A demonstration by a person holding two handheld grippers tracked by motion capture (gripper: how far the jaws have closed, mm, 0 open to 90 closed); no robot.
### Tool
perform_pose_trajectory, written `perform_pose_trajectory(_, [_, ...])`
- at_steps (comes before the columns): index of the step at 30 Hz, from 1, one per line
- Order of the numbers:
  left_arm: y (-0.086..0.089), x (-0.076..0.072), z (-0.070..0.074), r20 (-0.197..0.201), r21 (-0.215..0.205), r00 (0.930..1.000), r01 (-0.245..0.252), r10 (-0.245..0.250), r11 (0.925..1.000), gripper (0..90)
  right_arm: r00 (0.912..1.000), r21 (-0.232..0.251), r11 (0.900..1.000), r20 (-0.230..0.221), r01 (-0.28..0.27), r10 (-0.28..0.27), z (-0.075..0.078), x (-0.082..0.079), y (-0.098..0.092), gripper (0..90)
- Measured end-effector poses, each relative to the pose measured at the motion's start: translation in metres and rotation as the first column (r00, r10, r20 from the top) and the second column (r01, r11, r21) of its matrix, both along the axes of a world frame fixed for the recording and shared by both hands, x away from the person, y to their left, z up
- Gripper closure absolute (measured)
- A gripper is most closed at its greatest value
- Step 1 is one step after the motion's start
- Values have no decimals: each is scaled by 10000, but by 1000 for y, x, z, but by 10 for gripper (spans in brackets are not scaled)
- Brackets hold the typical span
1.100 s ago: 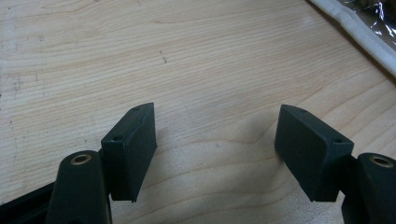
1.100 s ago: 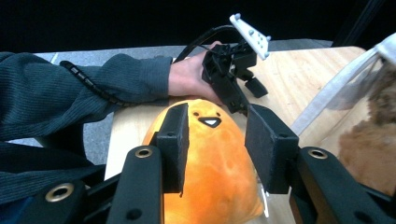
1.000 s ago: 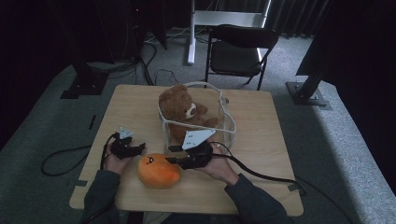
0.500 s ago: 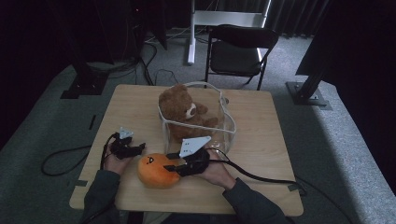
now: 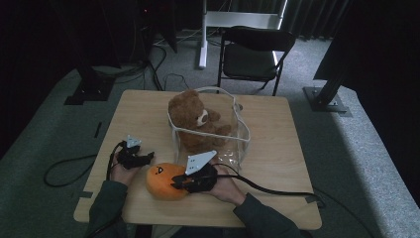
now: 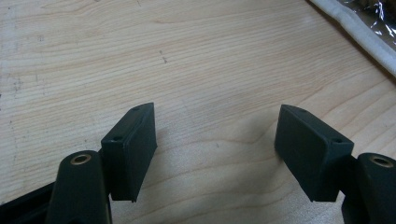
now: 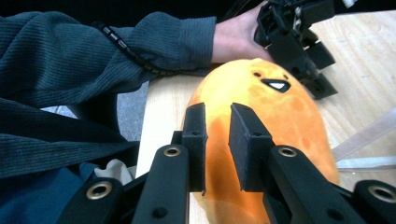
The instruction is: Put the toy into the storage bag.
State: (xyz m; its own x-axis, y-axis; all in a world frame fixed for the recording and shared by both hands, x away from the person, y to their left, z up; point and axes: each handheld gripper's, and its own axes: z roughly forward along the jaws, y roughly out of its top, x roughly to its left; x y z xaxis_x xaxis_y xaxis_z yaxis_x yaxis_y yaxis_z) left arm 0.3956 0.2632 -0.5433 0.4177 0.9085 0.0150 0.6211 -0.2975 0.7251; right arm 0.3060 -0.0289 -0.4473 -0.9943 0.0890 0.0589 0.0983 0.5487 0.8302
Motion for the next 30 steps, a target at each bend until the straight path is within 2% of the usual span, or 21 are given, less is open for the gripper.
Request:
perform_pose_trajectory(5, [0,0,0,-1,8,10000,3,-3,10000,301,9998,-111,9999,-164,-132,130,-8,-2,5,695])
perform_pose_trajectory(13, [0,0,0,-3,8,10000,2,-2,10000,301,9999,-559,9984,83,-114,119,-14,-2,8,596])
perform_pose_trajectory(16, [0,0,0,-4,10,10000,1,-1,10000,301,9993,-741,9972,375,91,-64,-15,-2,8,540])
perform_pose_trajectory(18, [0,0,0,-5,10,10000,1,-1,10000,301,9991,-769,9969,398,139,-109,-15,-1,8,512])
perform_pose_trajectory(19, [0,0,0,-3,11,10000,-2,2,10000,301,9982,-779,9967,568,239,-195,-16,-1,8,466])
perform_pose_trajectory(24, [0,0,0,-13,11,10000,4,-4,10000,301,9927,-782,9958,1141,481,-390,-18,0,10,372])
perform_pose_trajectory(28, [0,0,0,-13,11,10000,6,-6,10000,301,9836,-785,9943,1706,725,-582,-20,0,10,342])
perform_pose_trajectory(30, [0,0,0,-14,13,10000,6,-6,10000,301,9751,-807,9928,2107,882,-695,-21,-1,11,336])
